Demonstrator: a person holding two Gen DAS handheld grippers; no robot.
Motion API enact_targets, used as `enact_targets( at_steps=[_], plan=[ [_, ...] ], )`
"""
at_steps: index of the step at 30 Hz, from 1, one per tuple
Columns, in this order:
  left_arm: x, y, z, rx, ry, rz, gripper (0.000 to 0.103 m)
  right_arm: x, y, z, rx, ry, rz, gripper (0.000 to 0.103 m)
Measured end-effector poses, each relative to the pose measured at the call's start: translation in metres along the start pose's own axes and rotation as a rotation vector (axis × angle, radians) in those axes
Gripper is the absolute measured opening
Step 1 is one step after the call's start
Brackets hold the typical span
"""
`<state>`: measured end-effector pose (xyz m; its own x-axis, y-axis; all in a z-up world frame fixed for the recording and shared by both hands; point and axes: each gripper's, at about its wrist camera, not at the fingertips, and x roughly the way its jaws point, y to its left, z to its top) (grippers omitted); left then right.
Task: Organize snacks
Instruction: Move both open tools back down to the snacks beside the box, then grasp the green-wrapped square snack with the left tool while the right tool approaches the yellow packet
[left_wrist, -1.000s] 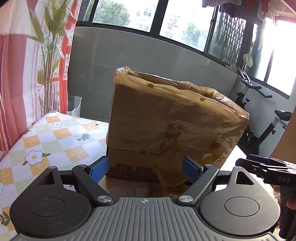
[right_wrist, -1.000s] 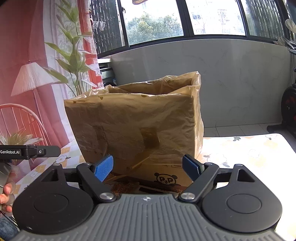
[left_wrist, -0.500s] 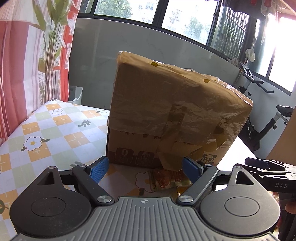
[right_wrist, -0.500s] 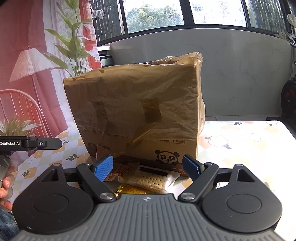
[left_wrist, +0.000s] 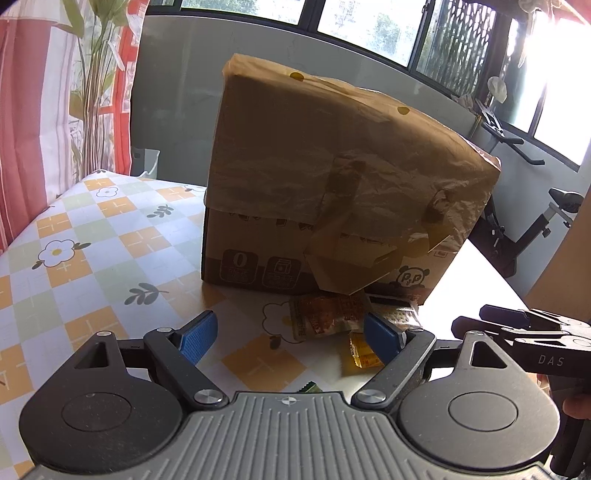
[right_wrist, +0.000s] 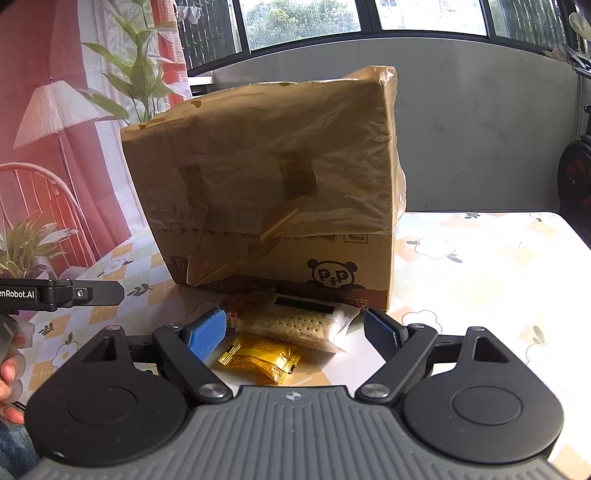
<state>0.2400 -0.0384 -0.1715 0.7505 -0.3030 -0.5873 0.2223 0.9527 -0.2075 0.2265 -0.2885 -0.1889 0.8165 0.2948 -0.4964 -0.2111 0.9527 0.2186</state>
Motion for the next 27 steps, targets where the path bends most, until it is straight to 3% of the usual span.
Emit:
enact_targets(
  at_steps=[11,19,27],
  plan=[
    [0.011,-0.011,-0.016,0.013,0.088,-0.037,0.087,0.01,0.0,-0.032,0.014,0.087,-0.004,0.084],
    [0.025,-0.023,-0.026,0.025,0.238,-0.052,0.083,0.012,-0.002,-0.039,0.025,0.105,-0.006,0.084],
    [0.043,-0.02,-0.031,-0.004,0.291,-0.01,0.08,0.013,-0.001,-0.04,0.026,0.113,-0.004,0.084]
  ],
)
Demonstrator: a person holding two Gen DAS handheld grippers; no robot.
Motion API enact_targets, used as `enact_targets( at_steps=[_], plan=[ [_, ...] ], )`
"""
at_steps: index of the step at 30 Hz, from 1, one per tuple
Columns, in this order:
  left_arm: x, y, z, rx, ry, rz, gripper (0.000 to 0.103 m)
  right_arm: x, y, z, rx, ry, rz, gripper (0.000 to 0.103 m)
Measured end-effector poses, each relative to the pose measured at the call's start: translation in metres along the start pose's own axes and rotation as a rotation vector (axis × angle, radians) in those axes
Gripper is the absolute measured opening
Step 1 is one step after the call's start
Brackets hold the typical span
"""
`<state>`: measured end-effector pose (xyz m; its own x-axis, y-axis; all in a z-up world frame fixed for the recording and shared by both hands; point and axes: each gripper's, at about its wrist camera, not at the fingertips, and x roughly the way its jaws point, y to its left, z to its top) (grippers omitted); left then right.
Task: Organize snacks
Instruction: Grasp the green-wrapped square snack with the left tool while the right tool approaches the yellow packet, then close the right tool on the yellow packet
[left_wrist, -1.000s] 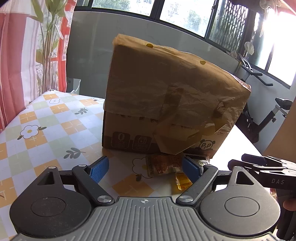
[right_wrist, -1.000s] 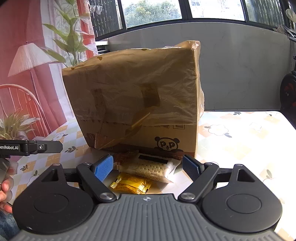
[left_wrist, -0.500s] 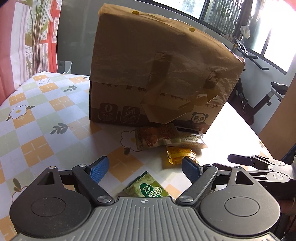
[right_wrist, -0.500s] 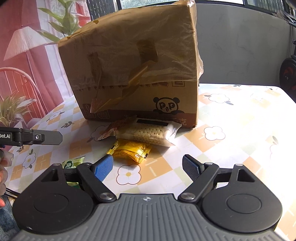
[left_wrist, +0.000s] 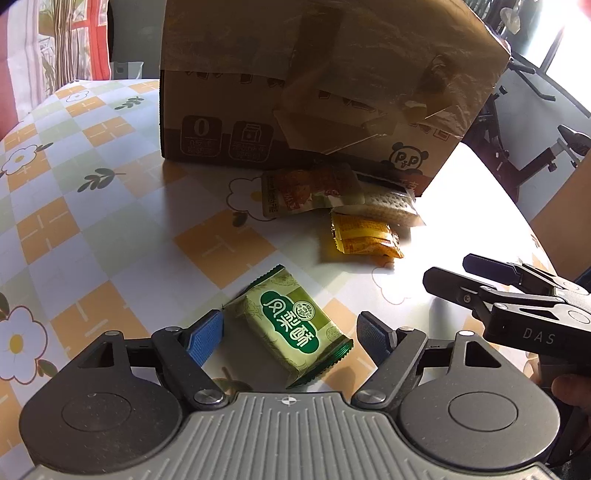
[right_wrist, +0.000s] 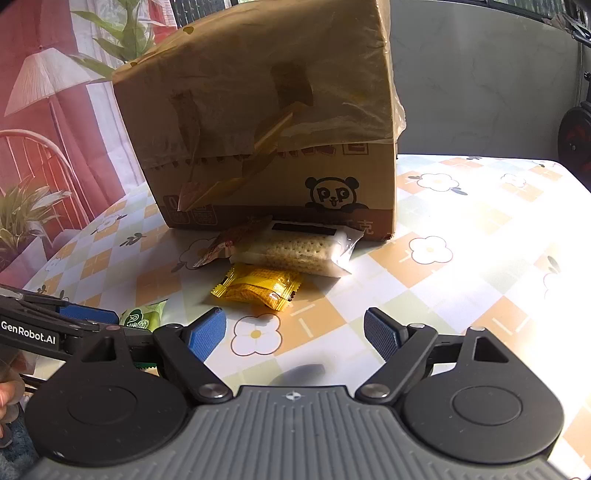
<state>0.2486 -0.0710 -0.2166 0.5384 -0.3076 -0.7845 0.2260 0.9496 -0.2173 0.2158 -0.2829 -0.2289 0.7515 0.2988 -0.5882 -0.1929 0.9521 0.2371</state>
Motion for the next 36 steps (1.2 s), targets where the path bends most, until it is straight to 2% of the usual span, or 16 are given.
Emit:
enact_targets(
  at_steps=[5,9,15,19,23,25,28,33,36],
  plan=[
    [0.004,-0.002,0.002,0.017,-0.01,0.047,0.077,0.003,0.001,-0.001,-0.006,0.014,0.003,0.084],
    [0.002,0.001,0.003,0.025,-0.019,0.058,0.072,0.004,0.0,-0.001,-0.005,0.017,-0.001,0.084],
    [-0.001,0.011,0.004,0.01,-0.033,0.082,0.072,0.014,0.002,0.004,-0.009,0.054,0.017,0.084],
    [-0.002,0.018,0.004,0.005,-0.049,0.1,0.072,0.029,0.012,0.014,-0.069,0.076,0.045,0.084],
    [-0.005,0.025,0.004,-0.009,-0.06,0.098,0.07,0.051,0.019,0.021,-0.111,0.107,0.068,0.079],
    [-0.008,0.03,0.004,-0.018,-0.064,0.087,0.062,0.056,0.024,0.023,-0.129,0.11,0.046,0.076],
    [-0.011,0.038,0.003,-0.031,-0.07,0.068,0.046,0.055,0.028,0.023,-0.12,0.13,0.074,0.067],
    [-0.011,0.045,0.003,-0.049,-0.086,0.037,0.044,0.048,0.047,0.019,-0.163,0.203,0.146,0.066],
    [-0.011,0.046,0.003,-0.045,-0.092,0.033,0.044,0.047,0.052,0.024,-0.199,0.193,0.125,0.066]
  ],
)
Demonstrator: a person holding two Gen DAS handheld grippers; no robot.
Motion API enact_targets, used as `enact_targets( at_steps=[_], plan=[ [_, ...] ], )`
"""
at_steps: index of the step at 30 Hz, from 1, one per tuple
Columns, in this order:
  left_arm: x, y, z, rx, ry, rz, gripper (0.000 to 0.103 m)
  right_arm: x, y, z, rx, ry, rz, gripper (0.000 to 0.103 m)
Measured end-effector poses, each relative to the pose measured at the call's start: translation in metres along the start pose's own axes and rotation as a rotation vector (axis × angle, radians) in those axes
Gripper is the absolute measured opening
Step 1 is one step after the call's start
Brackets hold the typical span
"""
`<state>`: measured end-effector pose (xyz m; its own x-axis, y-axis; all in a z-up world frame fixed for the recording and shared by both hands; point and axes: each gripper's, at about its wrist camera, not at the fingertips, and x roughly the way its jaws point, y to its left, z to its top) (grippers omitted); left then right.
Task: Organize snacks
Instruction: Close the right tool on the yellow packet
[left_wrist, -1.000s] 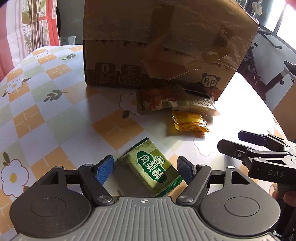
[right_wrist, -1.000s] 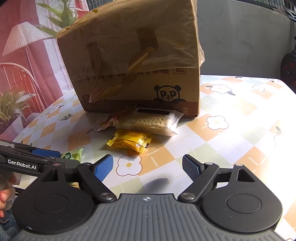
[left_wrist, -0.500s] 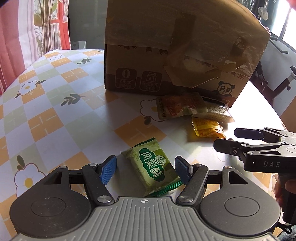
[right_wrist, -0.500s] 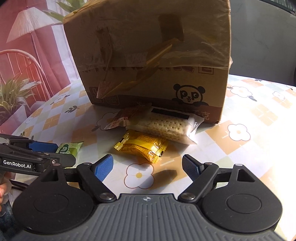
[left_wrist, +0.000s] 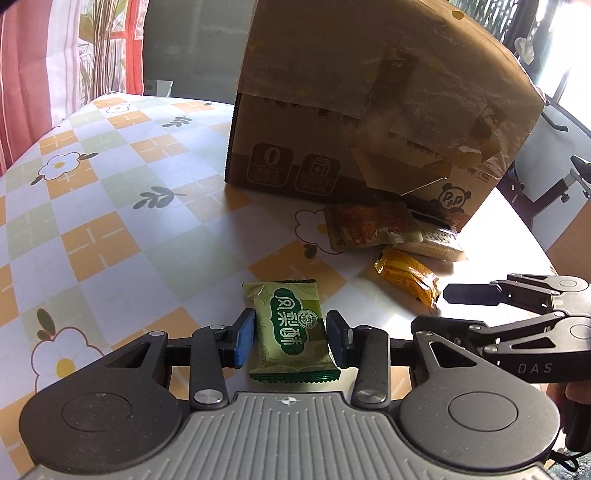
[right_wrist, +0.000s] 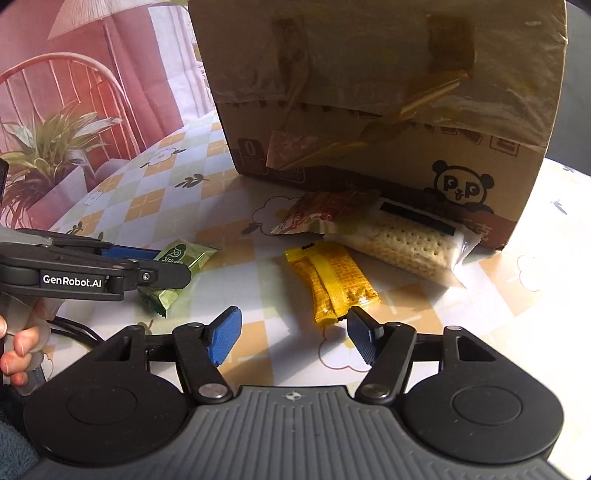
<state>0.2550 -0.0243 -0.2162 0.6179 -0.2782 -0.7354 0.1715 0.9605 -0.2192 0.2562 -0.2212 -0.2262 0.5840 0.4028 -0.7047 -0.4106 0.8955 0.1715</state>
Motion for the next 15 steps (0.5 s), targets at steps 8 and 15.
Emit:
enact_targets(
  at_steps=[8,15],
  plan=[
    [0.0,-0.001,-0.003,0.031,-0.016,0.006,0.044,0.021,-0.011,0.015,-0.059,-0.031,-0.057,0.063],
    [0.003,-0.006,-0.004,0.068,-0.026,0.03,0.044,0.027,-0.003,0.013,-0.11,-0.043,-0.074,0.042]
  ],
)
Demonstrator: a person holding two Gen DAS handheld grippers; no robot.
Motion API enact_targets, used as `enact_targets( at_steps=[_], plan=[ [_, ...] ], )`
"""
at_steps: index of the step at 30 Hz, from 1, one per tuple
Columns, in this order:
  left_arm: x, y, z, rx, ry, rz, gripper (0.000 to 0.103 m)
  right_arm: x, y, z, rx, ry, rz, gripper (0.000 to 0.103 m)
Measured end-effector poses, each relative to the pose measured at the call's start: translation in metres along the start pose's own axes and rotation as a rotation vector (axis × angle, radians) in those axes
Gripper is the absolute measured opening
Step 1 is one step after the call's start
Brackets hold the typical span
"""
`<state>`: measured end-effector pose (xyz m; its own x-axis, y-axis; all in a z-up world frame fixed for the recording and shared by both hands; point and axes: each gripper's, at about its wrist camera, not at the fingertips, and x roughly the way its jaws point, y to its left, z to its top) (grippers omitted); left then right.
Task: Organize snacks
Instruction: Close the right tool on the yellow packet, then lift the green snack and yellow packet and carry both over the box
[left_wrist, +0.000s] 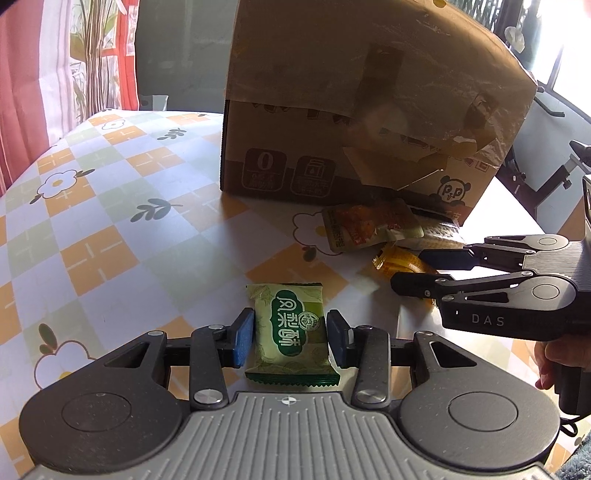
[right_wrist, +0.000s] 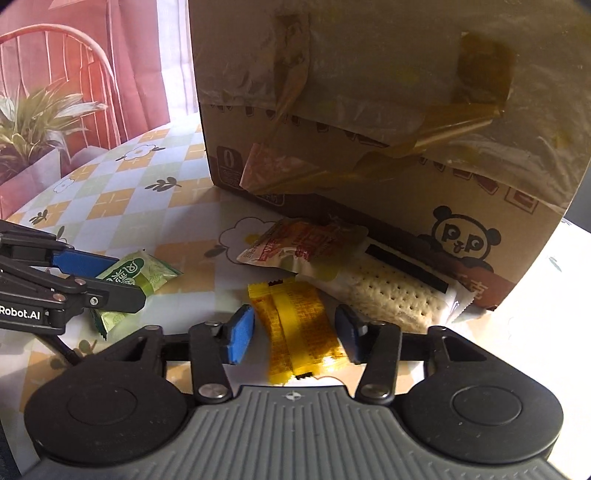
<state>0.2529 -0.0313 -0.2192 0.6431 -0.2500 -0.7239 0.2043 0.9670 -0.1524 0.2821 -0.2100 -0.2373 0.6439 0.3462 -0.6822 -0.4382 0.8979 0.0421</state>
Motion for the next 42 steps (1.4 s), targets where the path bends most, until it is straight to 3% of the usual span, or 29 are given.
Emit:
enact_targets(
  at_steps=[4,11,22,25,31,42],
  plan=[
    [0.002,-0.006,-0.001,0.044,-0.004,0.025,0.043,-0.008,-0.004,-0.007,0.044,-0.012,-0.007,0.039],
    [0.005,-0.006,0.002,0.037,0.004,0.031,0.042,-0.028,-0.016,-0.025,0.162,-0.022,-0.038,0.039],
    [0.007,-0.015,-0.002,0.111,-0.008,0.052,0.048,-0.038,-0.016,-0.038,0.182,-0.045,-0.077,0.039],
    [0.006,-0.011,-0.001,0.094,-0.013,0.052,0.041,-0.039,-0.016,-0.038,0.179,-0.042,-0.074,0.039],
    [0.002,-0.004,-0.002,0.043,-0.015,0.022,0.041,-0.039,-0.017,-0.038,0.196,-0.047,-0.074,0.039],
    [-0.013,-0.006,0.005,0.036,-0.074,0.005,0.041,-0.049,-0.017,-0.036,0.234,-0.081,-0.051,0.037]
  ],
)
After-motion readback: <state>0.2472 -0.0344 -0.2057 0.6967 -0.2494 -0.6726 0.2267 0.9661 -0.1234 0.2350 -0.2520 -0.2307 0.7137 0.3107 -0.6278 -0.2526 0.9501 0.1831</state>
